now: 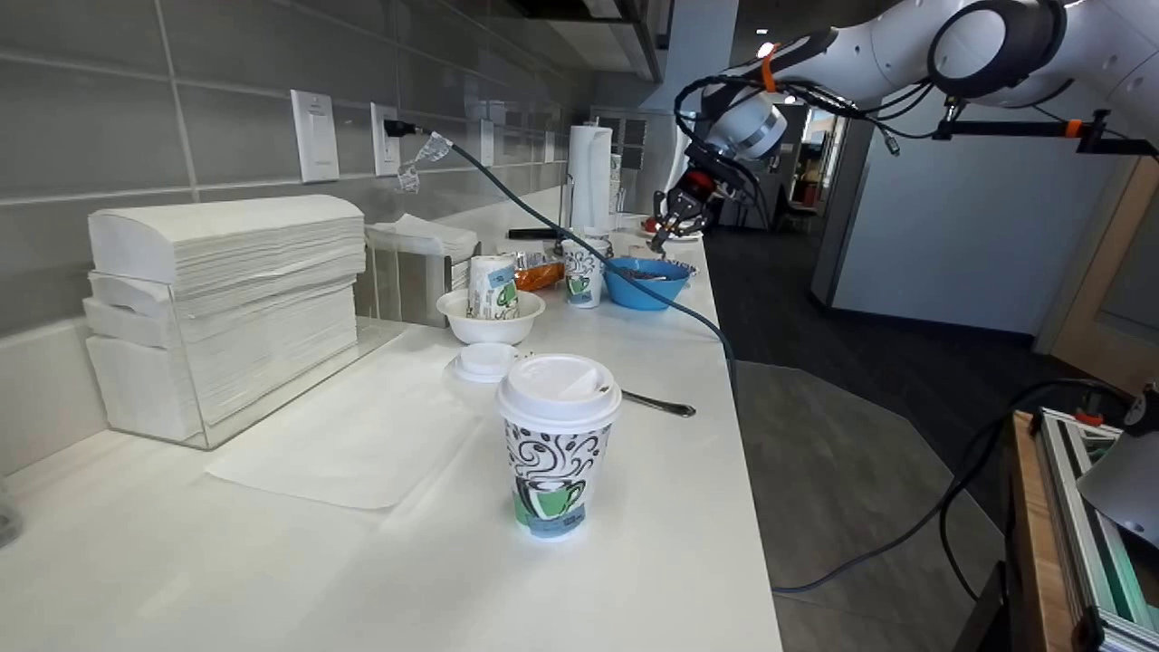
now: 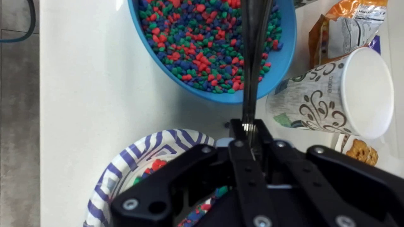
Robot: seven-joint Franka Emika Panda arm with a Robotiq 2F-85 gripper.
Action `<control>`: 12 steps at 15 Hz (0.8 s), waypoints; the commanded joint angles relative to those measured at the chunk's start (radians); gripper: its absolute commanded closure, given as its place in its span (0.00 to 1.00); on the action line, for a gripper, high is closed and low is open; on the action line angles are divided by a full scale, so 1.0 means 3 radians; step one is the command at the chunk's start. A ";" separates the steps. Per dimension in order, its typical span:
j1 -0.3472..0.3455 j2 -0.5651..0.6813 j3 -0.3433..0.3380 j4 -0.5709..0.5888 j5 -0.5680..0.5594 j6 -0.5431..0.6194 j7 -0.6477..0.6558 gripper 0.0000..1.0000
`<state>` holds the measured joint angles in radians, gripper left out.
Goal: Use the silver spoon to put some of the contents of the blue bowl into the white plate with blue markings
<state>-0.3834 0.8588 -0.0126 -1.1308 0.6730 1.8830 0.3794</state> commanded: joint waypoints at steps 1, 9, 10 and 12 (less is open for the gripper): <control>-0.0122 0.0044 0.0121 0.0025 0.0188 -0.0022 -0.0194 0.97; -0.0310 0.0025 0.0264 -0.0119 0.0457 -0.0020 -0.0542 0.97; -0.0330 0.0022 0.0279 -0.0140 0.0478 -0.0026 -0.0591 0.97; -0.0356 -0.0001 0.0301 -0.0198 0.0511 -0.0071 -0.0594 0.97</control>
<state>-0.4659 0.8718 0.0548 -1.1545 0.7900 1.8830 0.2314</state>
